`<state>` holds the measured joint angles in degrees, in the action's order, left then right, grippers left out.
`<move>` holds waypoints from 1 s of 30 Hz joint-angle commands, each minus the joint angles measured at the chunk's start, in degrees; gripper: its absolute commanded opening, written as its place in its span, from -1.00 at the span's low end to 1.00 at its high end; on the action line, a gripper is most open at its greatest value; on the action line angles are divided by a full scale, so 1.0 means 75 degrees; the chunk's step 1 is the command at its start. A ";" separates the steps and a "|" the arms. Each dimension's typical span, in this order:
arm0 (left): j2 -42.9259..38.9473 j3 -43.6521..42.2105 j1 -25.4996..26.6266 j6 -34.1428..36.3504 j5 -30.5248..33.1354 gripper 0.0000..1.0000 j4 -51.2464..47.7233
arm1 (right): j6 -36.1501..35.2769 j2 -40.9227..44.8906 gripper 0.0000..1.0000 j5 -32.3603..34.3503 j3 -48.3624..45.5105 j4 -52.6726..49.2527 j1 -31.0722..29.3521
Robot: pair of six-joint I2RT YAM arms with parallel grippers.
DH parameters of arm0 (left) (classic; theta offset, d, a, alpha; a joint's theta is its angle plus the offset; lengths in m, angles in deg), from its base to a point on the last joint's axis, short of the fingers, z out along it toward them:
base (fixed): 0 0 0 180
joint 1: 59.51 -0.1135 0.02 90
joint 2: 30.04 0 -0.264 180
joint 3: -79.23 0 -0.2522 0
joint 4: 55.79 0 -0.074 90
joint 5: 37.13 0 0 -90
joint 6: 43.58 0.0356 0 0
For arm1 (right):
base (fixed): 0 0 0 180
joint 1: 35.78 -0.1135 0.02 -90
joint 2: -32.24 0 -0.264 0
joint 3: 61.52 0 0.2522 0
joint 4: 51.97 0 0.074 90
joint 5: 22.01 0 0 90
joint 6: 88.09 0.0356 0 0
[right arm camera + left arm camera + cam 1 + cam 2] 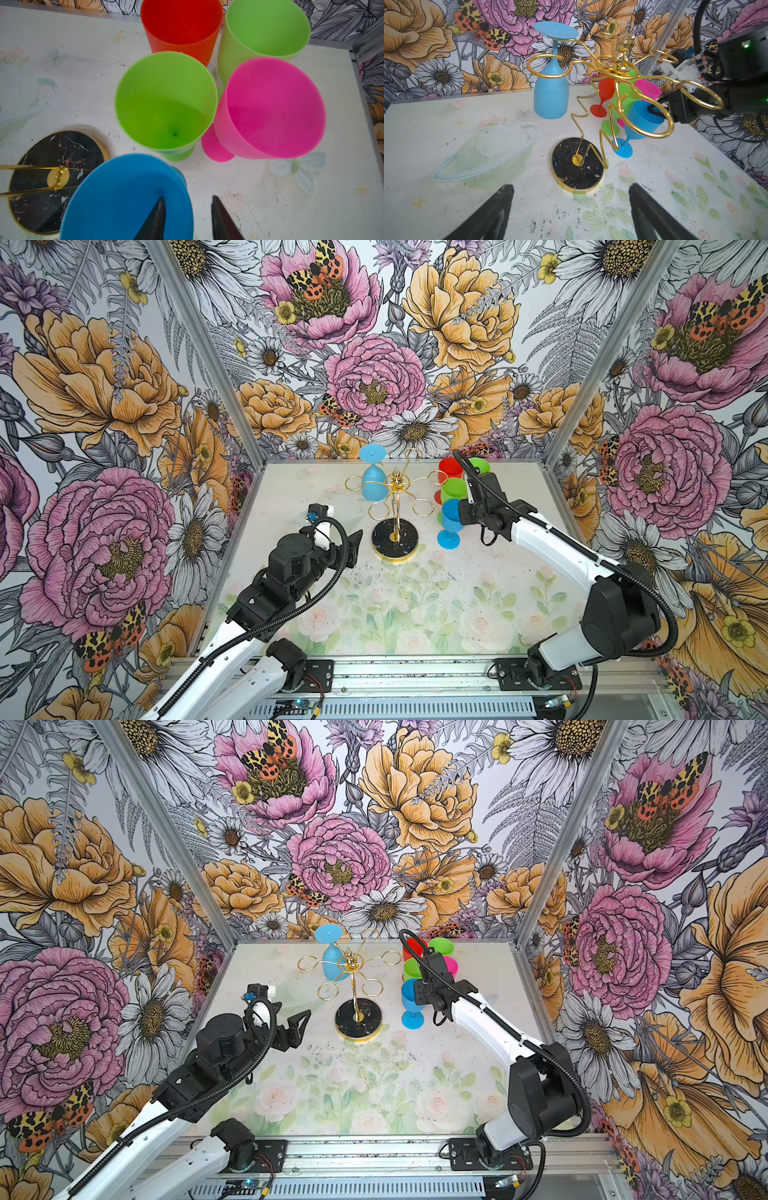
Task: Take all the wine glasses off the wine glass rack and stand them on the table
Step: 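Set the blue glass upright with the right gripper while the left arm withdraws, then close the left gripper on the foot of the remaining blue glass on the rack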
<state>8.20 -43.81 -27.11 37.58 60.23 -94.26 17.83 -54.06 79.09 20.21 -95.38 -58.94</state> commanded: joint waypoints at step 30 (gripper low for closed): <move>0.4074 0.3988 -0.4191 -0.2255 -0.5608 0.55 -0.0036 | -0.0197 0.2624 0.60 -0.3803 -0.0517 -0.0500 0.0463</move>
<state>36.07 -16.44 -58.01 24.02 23.48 -95.03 17.68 -37.14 53.93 16.80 -99.51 -55.57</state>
